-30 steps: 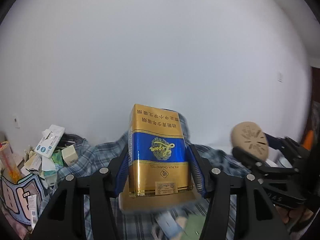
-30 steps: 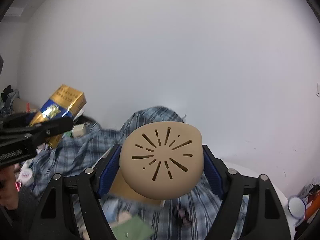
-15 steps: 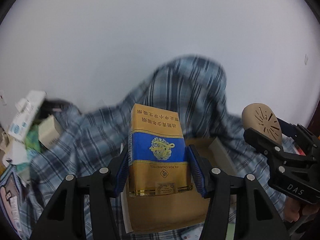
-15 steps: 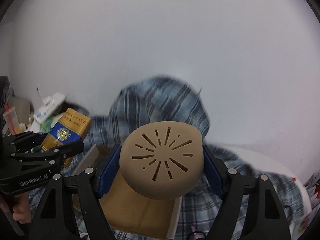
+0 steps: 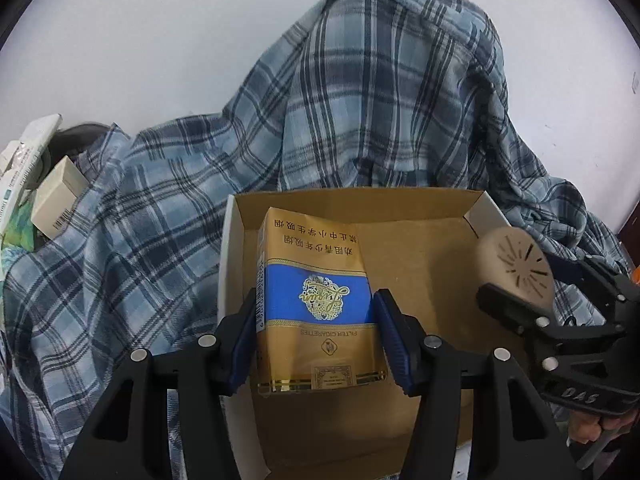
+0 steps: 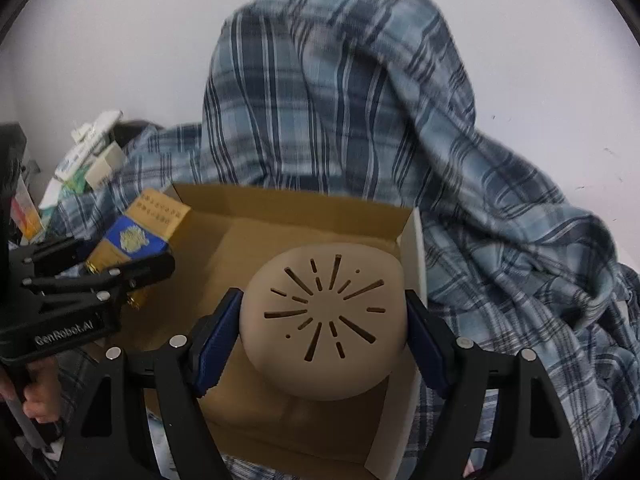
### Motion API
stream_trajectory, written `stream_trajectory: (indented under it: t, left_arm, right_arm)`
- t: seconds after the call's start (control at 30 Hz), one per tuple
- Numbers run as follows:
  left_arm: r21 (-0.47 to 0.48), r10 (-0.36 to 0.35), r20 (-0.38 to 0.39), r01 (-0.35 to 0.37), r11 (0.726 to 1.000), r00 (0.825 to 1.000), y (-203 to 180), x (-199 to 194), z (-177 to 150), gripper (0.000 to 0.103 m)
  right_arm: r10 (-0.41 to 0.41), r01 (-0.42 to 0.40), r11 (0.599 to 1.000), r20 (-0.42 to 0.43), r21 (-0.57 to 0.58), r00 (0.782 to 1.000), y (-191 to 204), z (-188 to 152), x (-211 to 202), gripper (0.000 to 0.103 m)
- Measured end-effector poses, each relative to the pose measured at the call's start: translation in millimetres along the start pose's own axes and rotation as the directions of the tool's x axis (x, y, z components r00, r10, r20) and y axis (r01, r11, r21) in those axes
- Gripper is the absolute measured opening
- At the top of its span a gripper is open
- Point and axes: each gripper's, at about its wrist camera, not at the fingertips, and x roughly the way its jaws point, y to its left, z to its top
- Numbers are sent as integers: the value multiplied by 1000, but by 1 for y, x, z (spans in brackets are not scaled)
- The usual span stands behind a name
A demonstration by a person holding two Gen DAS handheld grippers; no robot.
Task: Organize soft objects
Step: 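Carry the pack and disc into the cardboard box and open both tools, then lift both tools out of the box and back away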
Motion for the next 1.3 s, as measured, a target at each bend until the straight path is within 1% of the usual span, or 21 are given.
stream_trajectory:
  t: [0.03,0.13,0.2,0.23,0.27,0.3,0.33,0.4,0.47,0.57,0.63,0.67,0.8,0.9,0.93,1.0,1.03,1.07,1.1,1.2,1.3]
  left_arm:
    - [-2,-8,-2,8,1000,1000,0,0,0,58]
    - [1,1,8,-1,1000,1000,-1,-1,-1,58]
    - [-1,-2,15,2,1000,1000,-1,-3,0,64]
    - [-6,-2,28,2,1000,1000,-1,-5,0,81]
    - [-6,-4,47,5,1000,999,-1,-6,2,92]
    - [-3,-1,70,2,1000,998,-3,-10,3,93]
    - [5,16,90,-16,1000,996,-4,-13,4,93]
    - [26,36,123,-39,999,992,-7,-22,5,93]
    - [39,52,152,-58,998,987,-9,-28,6,93]
    - [45,39,165,-48,998,985,-12,-38,11,93]
    - [47,38,193,-48,998,981,-14,-51,17,93]
    - [50,36,208,-47,998,978,-14,-61,19,93]
    - [60,10,292,-29,998,956,-22,-110,27,93]
    - [66,-36,333,15,998,942,-25,-148,24,93]
    - [77,-51,347,26,997,936,-27,-164,20,93]
    - [99,-44,370,8,995,928,-31,-183,10,93]
    - [127,-47,398,-4,992,916,-35,-198,0,93]
    - [140,-49,410,-10,990,911,-37,-205,-5,93]
    - [155,-53,423,-14,988,905,-39,-216,-16,93]
    - [173,-86,421,13,985,903,-41,-231,-38,93]
    - [191,-118,392,45,981,913,-44,-235,-66,93]
  right_arm:
    - [-2,2,1000,-7,-5,1000,0,-2,4,76]
    - [-2,1,1000,-18,-22,1000,3,-6,9,77]
    - [2,-3,999,-21,-32,1000,4,-7,10,80]
    - [7,-7,999,-21,-36,1000,5,-7,10,82]
    - [14,-15,999,-19,-41,1000,6,-7,9,83]
    - [18,-19,999,-17,-49,1000,8,-8,8,85]
    - [7,-8,998,-15,-55,1000,10,-8,8,90]
    - [-16,16,998,0,-68,1000,13,-8,8,94]
    - [-19,21,997,18,-73,1000,13,-7,4,94]
    - [-17,18,998,27,-64,1000,11,-2,-1,94]
    - [-18,20,998,38,-54,999,8,3,-8,94]
    - [-20,22,999,49,-46,999,6,6,-14,94]
    - [-27,31,998,102,-46,994,6,20,-49,94]
    - [-31,41,998,163,-53,986,9,26,-85,94]
    - [-29,40,998,181,-55,983,10,26,-98,94]
    - [-26,38,998,215,-52,976,11,24,-120,94]
    - [-23,35,998,232,-50,972,12,22,-132,94]
    - [-21,34,998,244,-49,969,13,19,-141,94]
    - [-26,38,999,266,-38,963,14,14,-153,97]
    - [-30,37,999,300,-18,953,19,-1,-178,98]
    - [-27,36,999,319,-22,947,24,-20,-195,98]
